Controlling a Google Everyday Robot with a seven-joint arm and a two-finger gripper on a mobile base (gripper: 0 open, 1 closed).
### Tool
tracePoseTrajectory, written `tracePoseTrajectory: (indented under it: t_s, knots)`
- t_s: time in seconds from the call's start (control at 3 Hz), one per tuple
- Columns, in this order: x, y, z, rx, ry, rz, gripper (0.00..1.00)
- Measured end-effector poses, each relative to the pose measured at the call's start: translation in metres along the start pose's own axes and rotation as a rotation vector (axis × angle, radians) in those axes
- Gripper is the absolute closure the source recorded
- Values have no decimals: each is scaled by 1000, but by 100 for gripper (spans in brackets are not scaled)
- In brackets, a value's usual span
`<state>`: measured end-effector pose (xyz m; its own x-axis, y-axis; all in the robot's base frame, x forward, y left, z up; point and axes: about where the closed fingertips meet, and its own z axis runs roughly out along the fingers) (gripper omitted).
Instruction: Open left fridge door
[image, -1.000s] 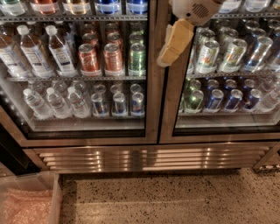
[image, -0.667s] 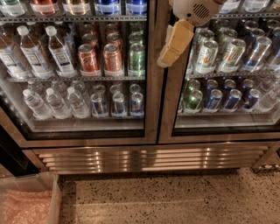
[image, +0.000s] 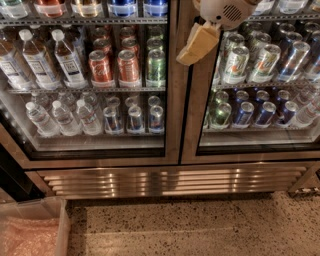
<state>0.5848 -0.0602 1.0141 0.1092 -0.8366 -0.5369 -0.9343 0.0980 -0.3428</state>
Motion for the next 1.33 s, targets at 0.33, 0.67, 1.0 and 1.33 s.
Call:
tracePoseTrajectory:
  t_s: [0.33,0.67,1.0,1.33]
  knots:
    - [3,-6,-3,0,0,0,63]
    - [4,-10,-4,0,0,0,87]
    - [4,-10,-4,0,0,0,100]
    - [4,-10,-4,0,0,0,100]
